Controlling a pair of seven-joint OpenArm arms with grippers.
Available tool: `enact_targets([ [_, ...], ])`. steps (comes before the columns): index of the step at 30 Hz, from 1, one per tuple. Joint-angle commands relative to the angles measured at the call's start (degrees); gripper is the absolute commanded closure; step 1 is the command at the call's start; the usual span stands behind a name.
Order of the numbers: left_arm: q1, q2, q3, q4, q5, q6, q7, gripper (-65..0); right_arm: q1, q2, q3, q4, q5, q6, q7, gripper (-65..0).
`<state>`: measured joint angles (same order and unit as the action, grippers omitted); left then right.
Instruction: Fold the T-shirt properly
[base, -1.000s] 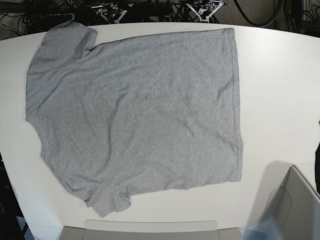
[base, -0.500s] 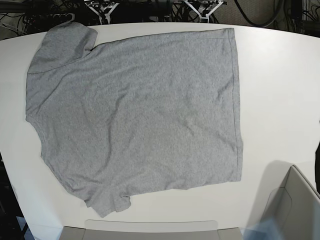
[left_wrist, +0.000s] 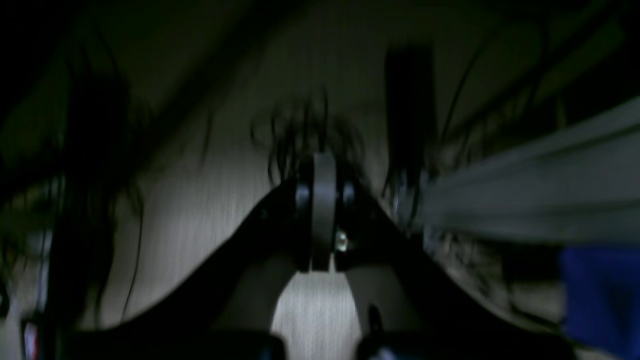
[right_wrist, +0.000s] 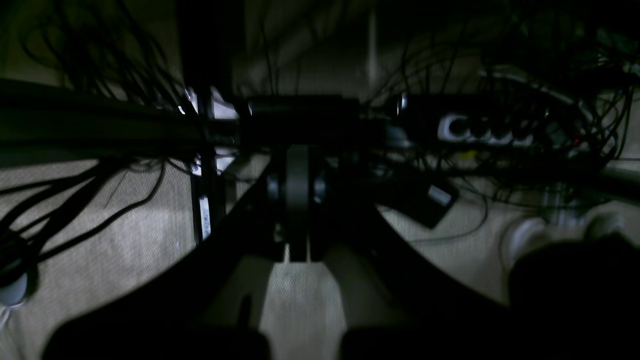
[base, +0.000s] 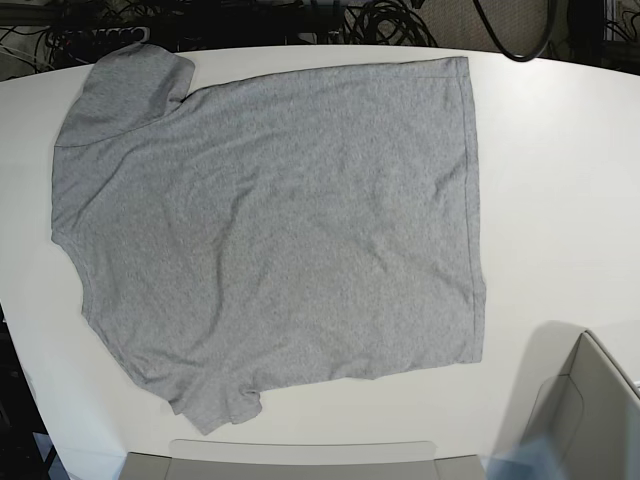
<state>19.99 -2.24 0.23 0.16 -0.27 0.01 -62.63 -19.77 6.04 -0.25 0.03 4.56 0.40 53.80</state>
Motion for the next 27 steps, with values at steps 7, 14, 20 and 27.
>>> enact_targets([
  [7,6.5,0.0,-0.1,1.6,0.1,0.3,-13.9,-0.4,-6.3,0.5,-0.1,0.0,0.3,0.1,12.0,0.0],
  [14,15.9,0.0,-0.1,15.6,0.0,0.3,-14.2,-0.4,-13.4,1.0,0.2,8.2,0.6,0.1,12.3,0.0],
  [20,25.7,0.0,-0.2,32.7,0.0,0.3,-14.1,-0.4,-26.8,0.9,0.3,31.5,0.7,0.1,12.1,0.0],
  [27,36.3,0.0,-0.2,50.3,0.0,0.4,-14.1,-0.4,-39.8,1.1,0.3,54.8,0.8,0.1,12.0,0.0],
])
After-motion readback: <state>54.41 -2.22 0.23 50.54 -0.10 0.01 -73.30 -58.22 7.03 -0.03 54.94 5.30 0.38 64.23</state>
